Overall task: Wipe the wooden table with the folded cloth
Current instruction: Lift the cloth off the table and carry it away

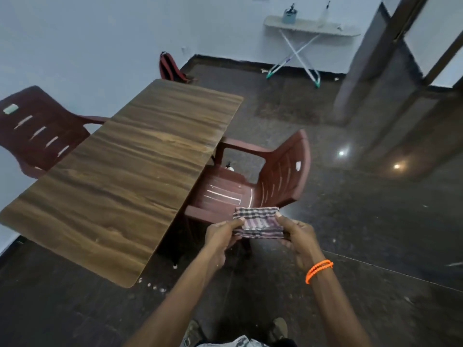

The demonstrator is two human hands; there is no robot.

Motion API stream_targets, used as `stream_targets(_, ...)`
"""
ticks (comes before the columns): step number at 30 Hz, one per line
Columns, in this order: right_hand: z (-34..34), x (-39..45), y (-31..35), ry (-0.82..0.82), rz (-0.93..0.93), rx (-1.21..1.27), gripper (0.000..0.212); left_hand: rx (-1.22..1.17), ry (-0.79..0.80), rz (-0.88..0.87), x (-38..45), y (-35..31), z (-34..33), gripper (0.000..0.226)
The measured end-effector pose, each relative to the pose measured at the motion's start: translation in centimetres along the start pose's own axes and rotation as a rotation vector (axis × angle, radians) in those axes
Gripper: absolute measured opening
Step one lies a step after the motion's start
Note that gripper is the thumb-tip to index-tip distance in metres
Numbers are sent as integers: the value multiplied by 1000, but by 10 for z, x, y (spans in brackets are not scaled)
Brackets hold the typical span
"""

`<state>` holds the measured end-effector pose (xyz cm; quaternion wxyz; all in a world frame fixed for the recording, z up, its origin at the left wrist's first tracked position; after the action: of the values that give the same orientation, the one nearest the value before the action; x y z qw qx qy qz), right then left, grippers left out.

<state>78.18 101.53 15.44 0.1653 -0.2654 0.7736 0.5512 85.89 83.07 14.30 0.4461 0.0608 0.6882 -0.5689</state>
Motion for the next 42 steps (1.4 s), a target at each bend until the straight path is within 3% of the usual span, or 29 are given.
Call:
stream_targets(5,53,-3,63,-36,74,82,28,-15,39,23,-9,-16,-82,11)
stream_targets(16,115,60,159,-46,99,207,40,-62,123,-20,27,-84,-196,19)
stream_targets(22,136,137,216,-74,129,186,44,-53,180,-48,85,-141,-265,26)
stream_targets(32,159,279,320,-95,111,209,45,-2,240,-161,170,-249,-371,12)
stream_targets(42,157,446,445,74,93,155,37,-74,76,-203,272,-357,-466,11)
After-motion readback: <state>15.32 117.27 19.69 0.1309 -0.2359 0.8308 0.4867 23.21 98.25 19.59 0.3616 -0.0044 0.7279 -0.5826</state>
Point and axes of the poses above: each hand's wrist, its own x-axis towards the middle knuckle, its own z-axis out of the back of the hand, y = z × x, the point moved 2 cm from there along x, towards the middle knuckle, and after that the axes turned 14 degrees about x, right-handed, at the moved point
